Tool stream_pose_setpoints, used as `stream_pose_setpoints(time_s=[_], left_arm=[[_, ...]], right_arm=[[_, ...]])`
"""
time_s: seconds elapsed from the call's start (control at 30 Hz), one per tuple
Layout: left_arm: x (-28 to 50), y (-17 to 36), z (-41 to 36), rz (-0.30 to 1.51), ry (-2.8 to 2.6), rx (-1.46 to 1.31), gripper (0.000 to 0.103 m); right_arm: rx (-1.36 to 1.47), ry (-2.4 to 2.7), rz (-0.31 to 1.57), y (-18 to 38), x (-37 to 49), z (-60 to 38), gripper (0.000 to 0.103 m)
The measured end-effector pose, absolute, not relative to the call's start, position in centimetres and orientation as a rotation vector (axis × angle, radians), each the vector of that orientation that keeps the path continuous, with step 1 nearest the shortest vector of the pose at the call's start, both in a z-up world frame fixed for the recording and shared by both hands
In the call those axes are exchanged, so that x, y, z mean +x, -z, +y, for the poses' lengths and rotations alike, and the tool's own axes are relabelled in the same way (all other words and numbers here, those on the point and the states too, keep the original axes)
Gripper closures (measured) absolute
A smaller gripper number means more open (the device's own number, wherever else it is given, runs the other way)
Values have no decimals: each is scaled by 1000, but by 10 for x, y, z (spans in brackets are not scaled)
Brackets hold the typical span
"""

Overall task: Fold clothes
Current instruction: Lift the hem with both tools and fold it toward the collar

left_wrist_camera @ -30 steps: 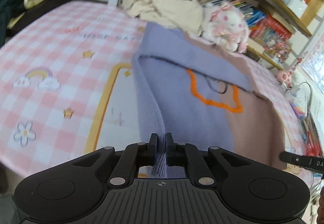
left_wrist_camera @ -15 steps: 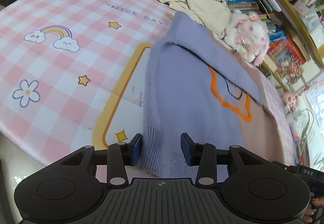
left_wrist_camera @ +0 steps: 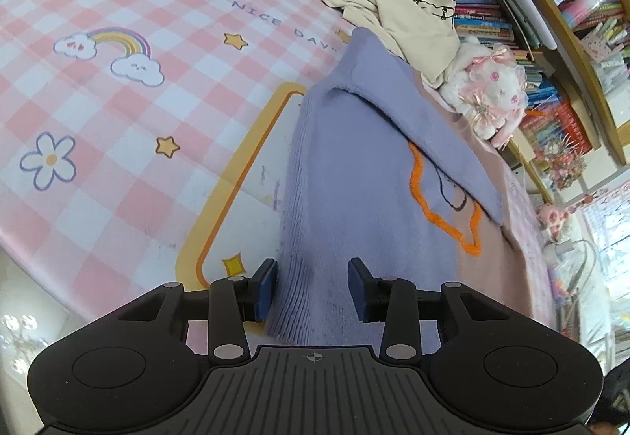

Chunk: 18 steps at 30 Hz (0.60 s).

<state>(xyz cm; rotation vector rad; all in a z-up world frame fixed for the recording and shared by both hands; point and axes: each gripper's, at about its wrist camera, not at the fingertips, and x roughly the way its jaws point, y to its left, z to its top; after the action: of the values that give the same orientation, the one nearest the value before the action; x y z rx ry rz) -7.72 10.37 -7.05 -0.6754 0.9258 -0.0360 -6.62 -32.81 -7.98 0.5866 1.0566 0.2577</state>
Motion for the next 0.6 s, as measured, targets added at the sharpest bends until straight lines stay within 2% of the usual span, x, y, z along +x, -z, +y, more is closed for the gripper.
stream_pose_setpoints(time_s=[0.2, 0.6], left_arm=[[-74, 75, 110, 925, 60, -733, 66], [-76, 78, 112, 920, 80, -747, 67]], right_arm=[[654, -224, 1053, 83, -69, -335, 78], [625, -210, 1043, 83, -78, -331, 84]])
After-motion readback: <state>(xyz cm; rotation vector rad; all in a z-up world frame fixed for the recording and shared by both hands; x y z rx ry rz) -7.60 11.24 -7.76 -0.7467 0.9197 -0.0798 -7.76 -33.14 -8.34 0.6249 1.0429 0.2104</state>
